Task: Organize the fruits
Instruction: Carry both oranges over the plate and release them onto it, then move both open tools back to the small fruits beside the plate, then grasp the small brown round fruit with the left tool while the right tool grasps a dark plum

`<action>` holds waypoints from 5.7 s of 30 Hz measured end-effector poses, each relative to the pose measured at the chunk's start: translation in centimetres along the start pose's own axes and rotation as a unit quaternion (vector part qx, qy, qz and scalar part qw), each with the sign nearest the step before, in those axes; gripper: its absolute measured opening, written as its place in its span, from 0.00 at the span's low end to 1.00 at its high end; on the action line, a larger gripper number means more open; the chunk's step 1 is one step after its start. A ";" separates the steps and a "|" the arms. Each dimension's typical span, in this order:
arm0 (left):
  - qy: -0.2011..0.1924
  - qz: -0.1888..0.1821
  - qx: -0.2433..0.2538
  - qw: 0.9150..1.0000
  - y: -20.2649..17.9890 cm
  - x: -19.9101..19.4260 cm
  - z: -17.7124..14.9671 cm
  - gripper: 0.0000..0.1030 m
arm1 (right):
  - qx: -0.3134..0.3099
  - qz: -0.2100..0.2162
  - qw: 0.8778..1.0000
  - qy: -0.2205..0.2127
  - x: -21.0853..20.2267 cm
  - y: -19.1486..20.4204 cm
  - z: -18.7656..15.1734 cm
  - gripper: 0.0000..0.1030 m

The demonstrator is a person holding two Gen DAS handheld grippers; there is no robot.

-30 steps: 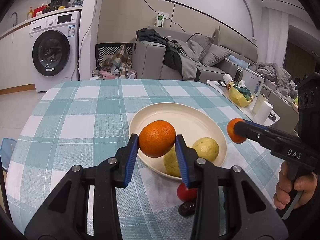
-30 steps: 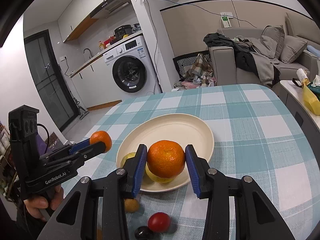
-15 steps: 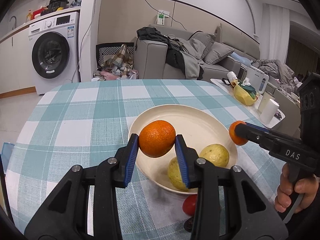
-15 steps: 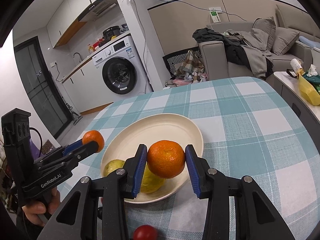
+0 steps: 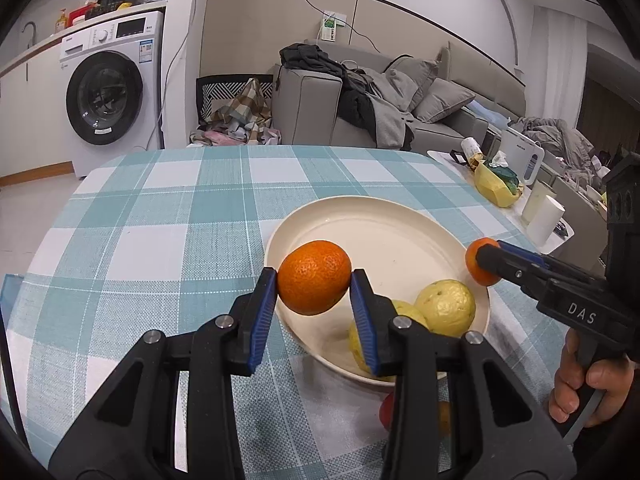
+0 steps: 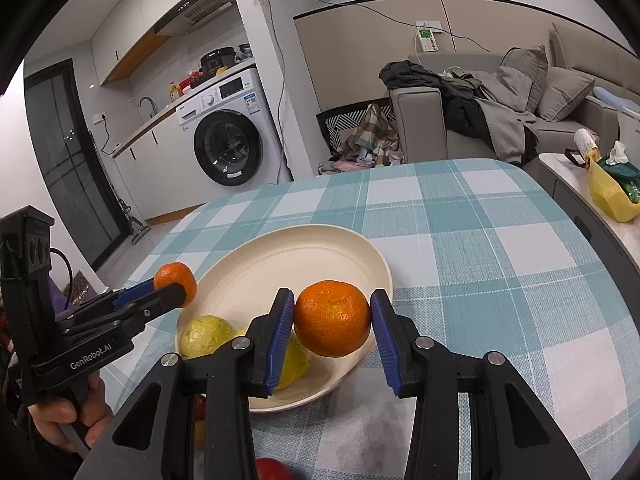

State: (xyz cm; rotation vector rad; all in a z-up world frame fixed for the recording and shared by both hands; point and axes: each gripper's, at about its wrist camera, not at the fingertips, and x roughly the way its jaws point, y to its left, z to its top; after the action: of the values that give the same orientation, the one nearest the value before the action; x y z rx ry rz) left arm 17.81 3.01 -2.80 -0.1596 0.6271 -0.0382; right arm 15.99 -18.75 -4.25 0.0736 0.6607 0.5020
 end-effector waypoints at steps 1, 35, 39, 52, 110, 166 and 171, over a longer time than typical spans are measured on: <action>0.000 0.000 0.002 1.000 -0.1 0.1 0.0 0.33 | 0.002 0.000 1.000 0.003 0.1 -0.1 0.0 0.39; 0.008 -0.002 0.023 1.000 -0.9 0.1 -0.4 0.33 | -0.019 -0.010 1.000 0.005 0.4 0.4 0.1 0.45; 0.005 -0.003 0.025 1.000 -1.0 0.0 -0.5 0.33 | -0.023 -0.013 1.000 0.003 0.4 0.6 0.1 0.48; -0.005 0.003 0.027 1.000 -0.8 -0.7 -0.4 0.45 | -0.028 -0.018 0.999 -0.006 0.1 0.7 0.1 0.69; 0.011 0.029 0.049 0.998 -4.4 -10.0 -5.4 0.99 | -0.052 0.044 0.993 0.096 -4.1 2.2 -2.5 0.99; 0.116 -0.028 0.074 0.990 -7.1 -12.0 -12.2 0.64 | -0.060 0.047 0.985 0.157 -4.4 5.6 -8.9 0.54; 0.128 -0.051 0.068 0.988 -7.0 -11.7 -12.4 0.50 | -0.062 0.048 0.984 0.158 -4.3 5.7 -9.0 0.52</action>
State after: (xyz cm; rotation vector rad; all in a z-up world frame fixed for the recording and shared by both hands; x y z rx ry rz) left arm 1.17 -4.58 -4.78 -0.0550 0.8702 -0.2031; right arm 5.25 -16.61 -7.67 -0.0943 0.9382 0.6549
